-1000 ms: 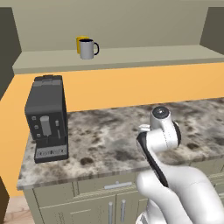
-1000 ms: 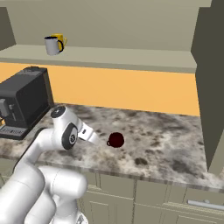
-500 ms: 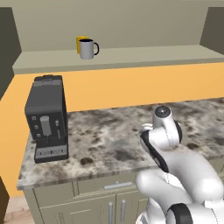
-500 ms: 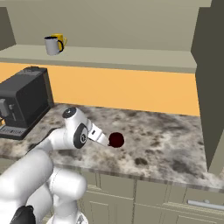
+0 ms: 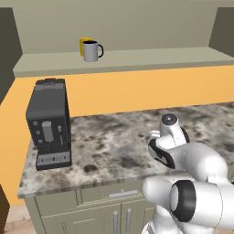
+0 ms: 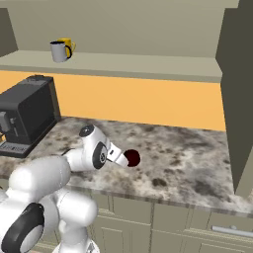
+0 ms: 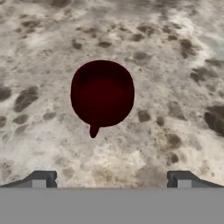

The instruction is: Pick the mug on the counter and place it in the cabinet with the handle facing the right, like the mugs already inside.

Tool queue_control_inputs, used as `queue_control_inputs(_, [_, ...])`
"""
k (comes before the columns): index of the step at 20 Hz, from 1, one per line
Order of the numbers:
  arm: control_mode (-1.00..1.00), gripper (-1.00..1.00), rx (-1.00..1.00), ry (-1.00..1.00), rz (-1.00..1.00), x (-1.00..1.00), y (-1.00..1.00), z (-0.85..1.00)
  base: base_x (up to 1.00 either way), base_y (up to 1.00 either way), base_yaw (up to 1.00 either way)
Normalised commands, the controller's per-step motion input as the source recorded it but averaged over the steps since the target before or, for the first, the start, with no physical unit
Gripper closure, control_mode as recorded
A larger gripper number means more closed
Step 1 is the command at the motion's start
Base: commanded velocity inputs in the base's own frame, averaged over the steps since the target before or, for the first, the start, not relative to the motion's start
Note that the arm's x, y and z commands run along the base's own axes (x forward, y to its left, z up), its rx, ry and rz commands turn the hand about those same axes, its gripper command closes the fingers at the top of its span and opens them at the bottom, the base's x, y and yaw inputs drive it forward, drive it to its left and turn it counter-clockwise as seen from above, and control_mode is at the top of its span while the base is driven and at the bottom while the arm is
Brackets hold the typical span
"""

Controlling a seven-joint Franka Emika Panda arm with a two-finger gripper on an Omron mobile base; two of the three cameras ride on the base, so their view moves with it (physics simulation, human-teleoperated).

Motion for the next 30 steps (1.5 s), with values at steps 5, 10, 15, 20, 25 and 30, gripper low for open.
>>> queue_control_inputs(5, [-1.0,-1.0,0.0,0.0,-0.01,0.24,-0.01,-0.26,0.0,0.0,0.0])
queue_control_inputs(10, [-1.0,-1.0,0.0,0.0,-0.02,0.19,-0.12,-0.2,0.0,0.0,0.0])
queue_control_inputs(15, [-1.0,-1.0,0.0,0.0,-0.03,0.24,-0.14,-0.13,0.0,0.0,0.0])
queue_control_inputs(20, [-1.0,-1.0,0.01,0.0,-0.03,0.24,-0.08,-0.07,0.0,0.0,0.0])
queue_control_inputs(25, [-1.0,-1.0,0.01,0.0,-0.03,0.29,-0.06,-0.11,0.0,0.0,0.0])
queue_control_inputs(30, [-1.0,1.0,0.01,0.0,-0.03,0.28,-0.05,-0.12,0.0,0.0,0.0])
